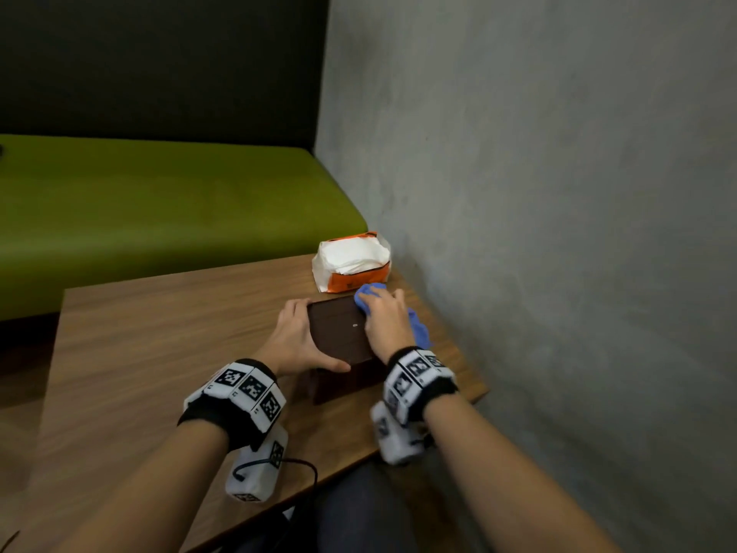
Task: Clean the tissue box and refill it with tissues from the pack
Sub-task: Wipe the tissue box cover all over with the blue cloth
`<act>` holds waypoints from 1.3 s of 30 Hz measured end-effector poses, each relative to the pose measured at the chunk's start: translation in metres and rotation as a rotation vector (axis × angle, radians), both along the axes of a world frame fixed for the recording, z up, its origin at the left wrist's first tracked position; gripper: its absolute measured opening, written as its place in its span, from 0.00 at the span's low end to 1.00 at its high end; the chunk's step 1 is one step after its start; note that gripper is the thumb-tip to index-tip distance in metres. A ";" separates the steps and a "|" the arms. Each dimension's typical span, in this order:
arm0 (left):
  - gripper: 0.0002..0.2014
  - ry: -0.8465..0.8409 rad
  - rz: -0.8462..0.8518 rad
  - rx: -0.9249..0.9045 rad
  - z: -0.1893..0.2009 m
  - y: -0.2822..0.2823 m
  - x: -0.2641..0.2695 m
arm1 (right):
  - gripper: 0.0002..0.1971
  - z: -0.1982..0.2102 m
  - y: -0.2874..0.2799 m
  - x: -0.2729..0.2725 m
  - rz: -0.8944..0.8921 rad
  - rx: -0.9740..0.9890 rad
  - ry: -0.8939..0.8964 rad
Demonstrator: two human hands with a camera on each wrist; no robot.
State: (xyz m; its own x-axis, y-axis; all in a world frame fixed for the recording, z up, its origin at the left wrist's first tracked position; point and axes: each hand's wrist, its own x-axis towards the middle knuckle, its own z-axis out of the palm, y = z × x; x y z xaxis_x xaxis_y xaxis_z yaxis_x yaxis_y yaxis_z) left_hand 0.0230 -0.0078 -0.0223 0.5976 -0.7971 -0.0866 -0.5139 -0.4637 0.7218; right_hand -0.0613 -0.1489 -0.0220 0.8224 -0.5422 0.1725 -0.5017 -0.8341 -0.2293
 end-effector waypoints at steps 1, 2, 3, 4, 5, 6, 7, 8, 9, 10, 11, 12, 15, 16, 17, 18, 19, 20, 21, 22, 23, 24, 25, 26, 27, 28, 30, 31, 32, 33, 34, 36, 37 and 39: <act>0.72 0.000 -0.002 -0.007 0.000 -0.001 0.001 | 0.21 0.000 0.011 0.013 0.043 0.007 0.001; 0.70 0.002 -0.009 -0.020 -0.001 -0.001 0.002 | 0.22 0.000 0.026 0.023 0.106 0.021 -0.003; 0.68 0.001 -0.023 -0.040 -0.001 0.000 0.003 | 0.22 0.001 0.040 0.027 0.182 0.038 -0.002; 0.66 0.007 -0.033 -0.052 -0.001 0.001 0.004 | 0.22 0.003 0.051 0.023 0.244 0.060 0.004; 0.65 0.020 -0.031 -0.056 -0.001 0.004 0.004 | 0.22 0.007 0.058 0.011 0.297 0.083 0.010; 0.67 0.026 -0.016 -0.057 -0.002 0.005 0.005 | 0.23 0.008 0.059 -0.005 0.343 0.097 0.004; 0.68 0.022 0.004 -0.062 -0.003 0.005 0.006 | 0.23 0.008 0.055 -0.025 0.373 0.092 0.001; 0.70 0.017 0.021 -0.066 -0.004 0.005 0.005 | 0.25 0.008 0.047 -0.044 0.372 0.075 0.000; 0.71 0.014 0.020 -0.070 -0.005 0.003 0.003 | 0.25 0.007 0.036 -0.060 0.328 0.053 -0.009; 0.71 0.017 0.008 -0.072 -0.006 0.000 0.000 | 0.25 0.006 0.022 -0.069 0.247 0.037 -0.021; 0.71 0.021 -0.009 -0.077 -0.007 -0.003 -0.005 | 0.25 0.005 0.011 -0.072 0.148 0.035 -0.029; 0.71 0.026 -0.025 -0.081 -0.007 -0.005 -0.009 | 0.24 0.004 0.004 -0.070 0.053 0.039 -0.039; 0.71 0.033 -0.032 -0.084 -0.008 -0.011 -0.015 | 0.24 0.004 0.019 -0.053 -0.018 0.042 -0.046; 0.71 0.035 -0.032 -0.084 -0.008 -0.011 -0.015 | 0.24 0.003 0.030 -0.051 0.050 0.058 -0.053; 0.72 0.037 -0.040 -0.084 -0.009 -0.010 -0.014 | 0.24 0.001 0.042 -0.053 0.152 0.074 -0.059; 0.72 0.036 -0.048 -0.086 -0.010 -0.010 -0.013 | 0.24 0.001 0.051 -0.058 0.254 0.091 -0.066; 0.72 0.031 -0.052 -0.091 -0.011 -0.010 -0.012 | 0.23 0.000 0.054 -0.063 0.334 0.097 -0.073; 0.72 0.024 -0.050 -0.093 -0.012 -0.009 -0.011 | 0.24 0.000 0.048 -0.068 0.372 0.085 -0.088; 0.71 0.015 -0.045 -0.095 -0.012 -0.009 -0.011 | 0.25 -0.001 0.038 -0.071 0.350 0.058 -0.097; 0.71 0.008 -0.042 -0.096 -0.012 -0.009 -0.012 | 0.25 -0.002 0.026 -0.071 0.270 0.036 -0.096; 0.71 0.007 -0.046 -0.095 -0.013 -0.009 -0.013 | 0.25 -0.002 0.015 -0.070 0.153 0.019 -0.087; 0.70 0.007 -0.048 -0.094 -0.012 -0.009 -0.013 | 0.25 -0.001 0.008 -0.067 0.057 0.014 -0.080; 0.70 0.002 -0.048 -0.094 -0.012 -0.010 -0.013 | 0.24 0.001 0.009 -0.062 0.027 0.023 -0.079; 0.71 -0.007 -0.045 -0.093 -0.012 -0.010 -0.012 | 0.24 0.003 0.016 -0.057 0.066 0.037 -0.085; 0.71 -0.015 -0.044 -0.094 -0.013 -0.010 -0.011 | 0.24 0.003 0.028 -0.055 0.149 0.053 -0.083; 0.71 -0.016 -0.046 -0.094 -0.013 -0.010 -0.008 | 0.24 0.001 0.040 -0.056 0.250 0.066 -0.079; 0.70 -0.011 -0.054 -0.098 -0.013 -0.009 -0.004 | 0.25 -0.002 0.048 -0.070 0.400 0.078 -0.086; 0.70 -0.015 -0.054 -0.105 -0.014 -0.008 -0.003 | 0.26 -0.002 0.041 -0.077 0.400 0.063 -0.094; 0.70 -0.019 -0.051 -0.111 -0.014 -0.008 -0.002 | 0.27 -0.006 0.029 -0.080 0.341 0.030 -0.103; 0.70 -0.018 -0.053 -0.115 -0.015 -0.008 -0.002 | 0.28 -0.008 0.016 -0.080 0.241 -0.009 -0.110; 0.70 -0.013 -0.056 -0.116 -0.016 -0.007 -0.002 | 0.27 -0.007 0.005 -0.077 0.132 -0.036 -0.108; 0.69 -0.009 -0.065 -0.118 -0.016 -0.008 -0.002 | 0.24 -0.003 -0.011 -0.058 -0.012 -0.072 -0.078; 0.69 -0.010 -0.068 -0.117 -0.016 -0.008 -0.002 | 0.22 0.001 -0.015 -0.045 -0.067 -0.073 -0.036; 0.68 -0.010 -0.067 -0.111 -0.016 -0.007 -0.003 | 0.18 0.010 -0.015 -0.015 -0.160 -0.061 0.073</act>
State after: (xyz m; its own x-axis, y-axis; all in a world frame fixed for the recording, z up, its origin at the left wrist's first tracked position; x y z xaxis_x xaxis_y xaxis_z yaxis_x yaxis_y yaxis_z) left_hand 0.0201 -0.0149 -0.0380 0.5435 -0.8394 0.0101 -0.5481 -0.3457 0.7616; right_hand -0.0766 -0.1638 -0.0121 0.7383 -0.6571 0.1523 -0.6423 -0.7538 -0.1386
